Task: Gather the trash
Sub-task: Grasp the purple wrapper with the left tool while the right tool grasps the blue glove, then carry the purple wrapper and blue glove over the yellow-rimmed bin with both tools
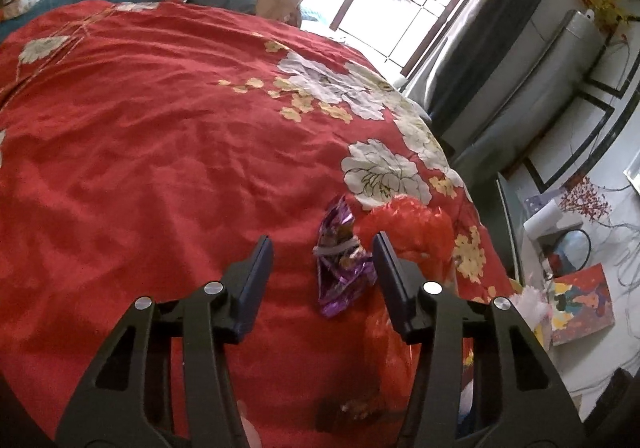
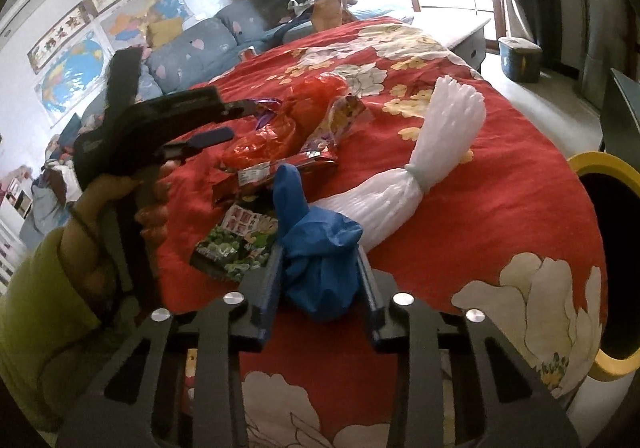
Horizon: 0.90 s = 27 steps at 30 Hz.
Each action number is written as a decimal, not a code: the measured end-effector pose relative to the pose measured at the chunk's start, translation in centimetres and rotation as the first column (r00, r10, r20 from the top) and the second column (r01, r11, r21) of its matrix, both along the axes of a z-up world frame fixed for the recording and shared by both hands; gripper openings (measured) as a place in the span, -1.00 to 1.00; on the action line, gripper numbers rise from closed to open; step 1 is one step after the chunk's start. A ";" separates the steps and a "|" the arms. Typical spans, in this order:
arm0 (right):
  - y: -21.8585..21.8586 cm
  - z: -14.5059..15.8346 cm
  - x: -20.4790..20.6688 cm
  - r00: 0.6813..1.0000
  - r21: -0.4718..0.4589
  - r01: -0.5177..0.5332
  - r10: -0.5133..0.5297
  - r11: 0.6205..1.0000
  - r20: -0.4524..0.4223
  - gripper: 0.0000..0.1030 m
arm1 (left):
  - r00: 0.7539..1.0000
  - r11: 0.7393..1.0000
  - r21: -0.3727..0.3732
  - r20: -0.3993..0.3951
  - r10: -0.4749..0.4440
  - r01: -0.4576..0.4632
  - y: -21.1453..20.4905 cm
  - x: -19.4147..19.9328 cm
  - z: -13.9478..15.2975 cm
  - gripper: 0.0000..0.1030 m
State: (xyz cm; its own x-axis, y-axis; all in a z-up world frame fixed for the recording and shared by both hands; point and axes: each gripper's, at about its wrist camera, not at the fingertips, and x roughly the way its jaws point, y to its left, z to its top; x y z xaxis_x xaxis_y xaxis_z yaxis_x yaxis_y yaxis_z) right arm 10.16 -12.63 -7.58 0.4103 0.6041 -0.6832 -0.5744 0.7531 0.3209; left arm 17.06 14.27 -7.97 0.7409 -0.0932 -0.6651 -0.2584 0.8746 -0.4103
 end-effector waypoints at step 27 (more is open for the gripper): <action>-0.8 3.2 -1.1 0.995 0.069 -0.036 0.030 0.997 0.097 -0.66 | 0.992 0.999 0.041 0.125 -0.004 -0.001 -0.3 -1.5 3.8 -0.79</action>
